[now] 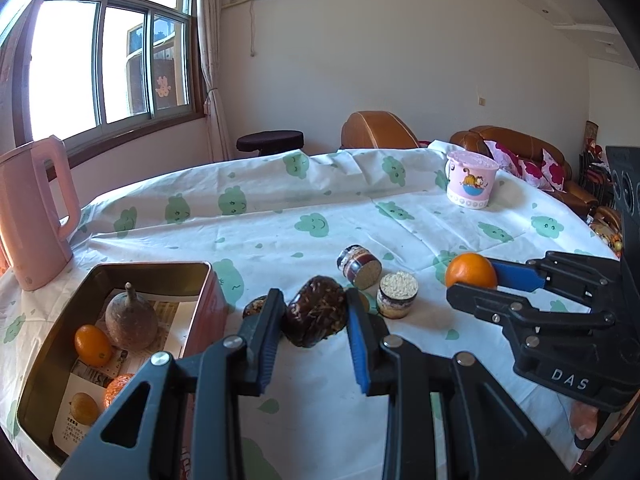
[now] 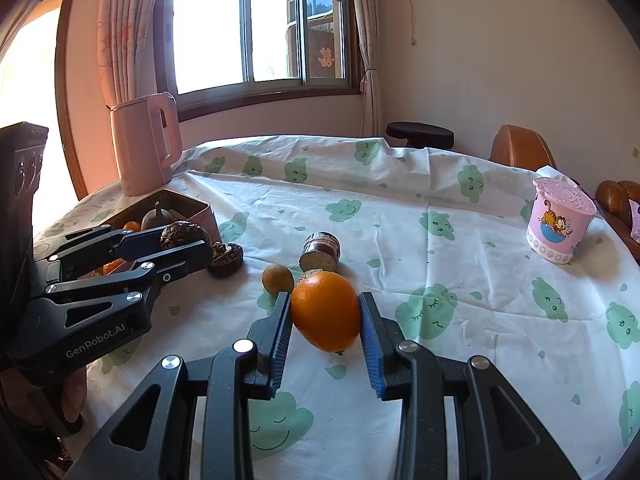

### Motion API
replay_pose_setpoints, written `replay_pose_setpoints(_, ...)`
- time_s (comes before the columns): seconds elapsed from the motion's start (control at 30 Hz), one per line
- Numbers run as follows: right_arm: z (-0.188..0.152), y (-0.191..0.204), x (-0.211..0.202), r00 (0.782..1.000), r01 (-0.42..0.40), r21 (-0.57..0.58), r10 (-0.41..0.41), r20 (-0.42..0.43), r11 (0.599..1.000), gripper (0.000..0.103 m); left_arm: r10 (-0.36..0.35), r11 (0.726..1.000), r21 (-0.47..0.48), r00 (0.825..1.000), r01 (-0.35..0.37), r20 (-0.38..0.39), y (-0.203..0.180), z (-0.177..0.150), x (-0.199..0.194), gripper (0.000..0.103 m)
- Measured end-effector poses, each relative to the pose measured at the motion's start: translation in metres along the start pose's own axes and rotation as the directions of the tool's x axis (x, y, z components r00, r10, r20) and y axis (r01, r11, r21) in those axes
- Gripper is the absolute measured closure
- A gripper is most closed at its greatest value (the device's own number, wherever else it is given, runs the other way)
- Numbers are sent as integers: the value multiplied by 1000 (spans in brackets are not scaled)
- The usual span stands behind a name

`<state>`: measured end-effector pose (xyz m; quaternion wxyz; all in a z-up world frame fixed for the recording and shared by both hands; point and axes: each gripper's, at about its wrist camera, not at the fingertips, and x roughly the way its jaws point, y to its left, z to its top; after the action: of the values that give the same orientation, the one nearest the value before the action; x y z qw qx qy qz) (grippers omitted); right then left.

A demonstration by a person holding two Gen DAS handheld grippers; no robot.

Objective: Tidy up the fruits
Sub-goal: 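Carry the orange and the dark brown fruit over the pink tin with both grippers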

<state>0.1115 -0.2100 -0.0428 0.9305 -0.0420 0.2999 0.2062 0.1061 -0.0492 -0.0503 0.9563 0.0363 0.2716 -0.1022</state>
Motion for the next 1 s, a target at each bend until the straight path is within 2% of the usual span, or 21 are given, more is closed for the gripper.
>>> replay_pose_setpoints(1.0, -3, 1, -20, 994, 25, 2, -26, 108, 1000, 68, 21, 1000, -20, 996, -20, 86, 4, -2, -17, 70)
